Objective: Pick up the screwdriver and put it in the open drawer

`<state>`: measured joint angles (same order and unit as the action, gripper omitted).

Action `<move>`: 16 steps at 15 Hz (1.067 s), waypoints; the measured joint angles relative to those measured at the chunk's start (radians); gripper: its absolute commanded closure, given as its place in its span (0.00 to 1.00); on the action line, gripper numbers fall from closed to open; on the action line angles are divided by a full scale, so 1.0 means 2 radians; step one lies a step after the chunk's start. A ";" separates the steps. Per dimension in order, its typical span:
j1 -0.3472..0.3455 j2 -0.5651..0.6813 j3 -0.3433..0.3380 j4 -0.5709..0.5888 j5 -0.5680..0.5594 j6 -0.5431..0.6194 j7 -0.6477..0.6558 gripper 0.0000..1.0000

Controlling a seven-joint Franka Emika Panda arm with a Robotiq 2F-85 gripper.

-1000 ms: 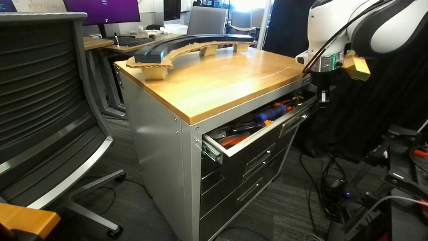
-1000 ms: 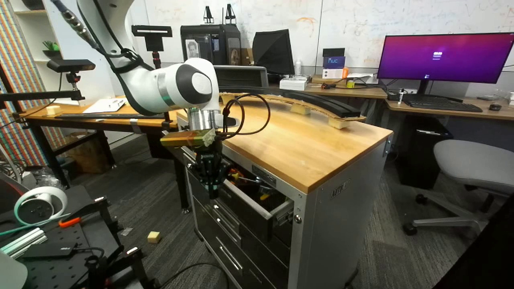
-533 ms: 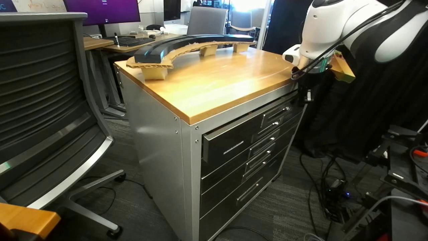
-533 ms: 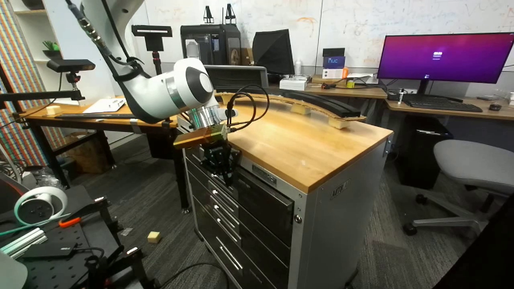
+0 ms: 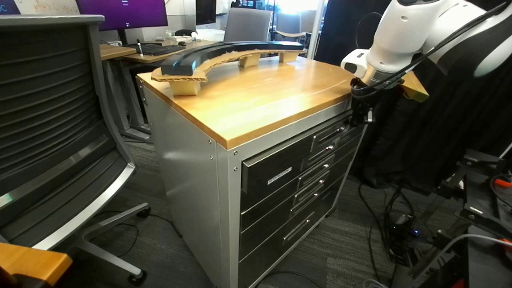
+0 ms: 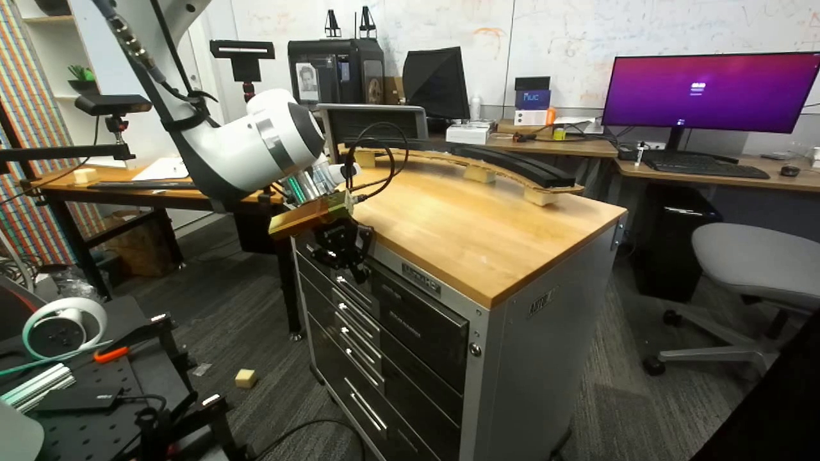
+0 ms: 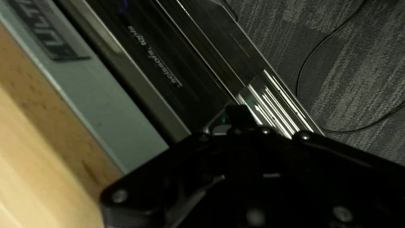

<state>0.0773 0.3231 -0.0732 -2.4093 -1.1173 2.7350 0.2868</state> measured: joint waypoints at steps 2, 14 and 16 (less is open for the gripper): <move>0.001 -0.009 0.000 -0.003 -0.034 0.008 0.014 1.00; -0.007 -0.053 0.019 -0.025 -0.066 0.078 0.031 0.42; -0.009 -0.060 0.045 -0.027 0.020 0.046 -0.001 0.26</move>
<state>0.0589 0.2029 0.0160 -2.4626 -1.0772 2.8262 0.2842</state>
